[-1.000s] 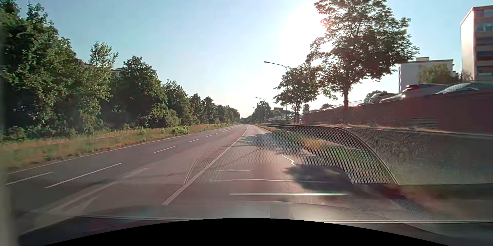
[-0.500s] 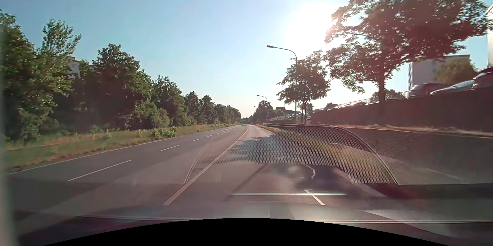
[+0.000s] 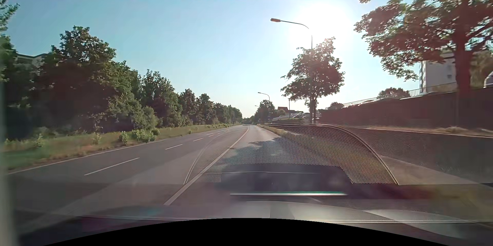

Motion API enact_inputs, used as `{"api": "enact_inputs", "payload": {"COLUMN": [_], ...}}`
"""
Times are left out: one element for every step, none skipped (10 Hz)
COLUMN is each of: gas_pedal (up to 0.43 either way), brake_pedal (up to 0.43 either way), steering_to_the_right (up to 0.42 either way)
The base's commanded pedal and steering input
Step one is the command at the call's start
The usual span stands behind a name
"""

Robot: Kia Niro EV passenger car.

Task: Follow the waypoints while adhering to traffic rules and regulations

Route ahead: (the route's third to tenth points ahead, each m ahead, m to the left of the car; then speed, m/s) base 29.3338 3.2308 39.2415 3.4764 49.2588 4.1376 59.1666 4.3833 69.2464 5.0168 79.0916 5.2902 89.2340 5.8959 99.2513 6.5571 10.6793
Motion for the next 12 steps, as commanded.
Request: {"api": "enact_inputs", "payload": {"gas_pedal": [0.020, 0.020, 0.020, 0.028, 0.028, 0.028, 0.028, 0.028, 0.028, 0.028, 0.028, 0.028], "brake_pedal": [0.000, 0.000, 0.000, 0.000, 0.000, 0.000, 0.000, 0.000, 0.000, 0.000, 0.000, 0.000], "steering_to_the_right": [-0.007, -0.007, -0.007, -0.007, -0.007, -0.007, -0.006, -0.006, -0.006, -0.006, -0.006, -0.006]}}
